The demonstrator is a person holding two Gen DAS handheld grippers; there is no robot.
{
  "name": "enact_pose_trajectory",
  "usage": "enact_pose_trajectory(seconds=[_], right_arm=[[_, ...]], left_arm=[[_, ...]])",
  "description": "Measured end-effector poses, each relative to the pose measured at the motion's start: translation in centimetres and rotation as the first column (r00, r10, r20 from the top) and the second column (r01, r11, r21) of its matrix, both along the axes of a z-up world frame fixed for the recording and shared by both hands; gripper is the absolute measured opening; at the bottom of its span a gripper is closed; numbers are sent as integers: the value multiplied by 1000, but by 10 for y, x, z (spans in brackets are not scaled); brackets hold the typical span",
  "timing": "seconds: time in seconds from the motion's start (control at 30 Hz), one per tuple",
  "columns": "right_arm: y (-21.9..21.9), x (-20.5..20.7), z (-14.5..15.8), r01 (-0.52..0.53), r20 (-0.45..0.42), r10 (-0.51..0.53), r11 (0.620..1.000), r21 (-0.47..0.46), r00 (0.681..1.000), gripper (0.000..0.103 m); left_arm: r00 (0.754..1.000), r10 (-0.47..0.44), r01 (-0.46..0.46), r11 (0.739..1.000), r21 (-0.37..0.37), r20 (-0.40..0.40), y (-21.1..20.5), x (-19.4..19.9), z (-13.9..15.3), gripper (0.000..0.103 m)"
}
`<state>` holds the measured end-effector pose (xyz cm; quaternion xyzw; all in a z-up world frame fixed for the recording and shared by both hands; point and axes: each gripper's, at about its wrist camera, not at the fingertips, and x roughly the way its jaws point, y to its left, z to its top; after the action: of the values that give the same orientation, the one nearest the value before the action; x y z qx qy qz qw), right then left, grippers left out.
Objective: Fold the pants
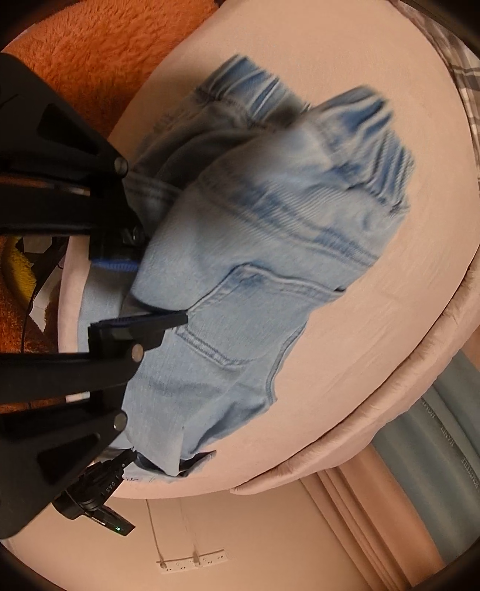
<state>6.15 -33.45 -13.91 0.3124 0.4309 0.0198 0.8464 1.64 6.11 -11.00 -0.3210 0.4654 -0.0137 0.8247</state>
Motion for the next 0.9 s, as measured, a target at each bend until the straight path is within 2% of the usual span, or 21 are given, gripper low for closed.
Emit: enact_pose_trajectory(seconds=[0.17, 0.37, 0.43, 0.5, 0.6, 0.67, 0.73, 0.8, 0.9], right_arm=[[1, 0, 0, 1, 0, -1, 1000, -6, 1000, 2], [2, 0, 0, 1, 0, -1, 1000, -9, 1000, 2], [2, 0, 0, 1, -1, -1, 1000, -12, 1000, 2], [3, 1, 0, 2, -2, -2, 1000, -14, 1000, 2], [4, 1, 1, 1, -6, -1, 1000, -23, 1000, 2], [4, 2, 3, -4, -10, 4, 999, -31, 1000, 2], [1, 2, 5, -7, -12, 6, 1000, -29, 1000, 2], [0, 2, 5, -9, -13, 9, 1000, -25, 1000, 2], [0, 2, 5, -16, -16, 15, 999, -36, 1000, 2]], left_arm=[[999, 40, -40, 999, 19, 7, 11, -1, 5, 35], [996, 77, -78, 997, 11, 33, 26, 7, 8, 36], [995, 84, -84, 996, 0, 45, 29, 11, 6, 34], [995, 80, -80, 997, -15, 58, 32, 13, 5, 10], [993, 89, -87, 996, -33, 77, 32, 5, 11, 9], [993, 73, -73, 997, -3, 88, 29, -3, 18, 9], [997, 42, -45, 998, 36, 64, 26, -8, 18, 10], [999, 35, -36, 998, 50, 23, 28, -11, 4, 12], [999, 52, -52, 999, 10, -16, 33, -9, -19, 14]])
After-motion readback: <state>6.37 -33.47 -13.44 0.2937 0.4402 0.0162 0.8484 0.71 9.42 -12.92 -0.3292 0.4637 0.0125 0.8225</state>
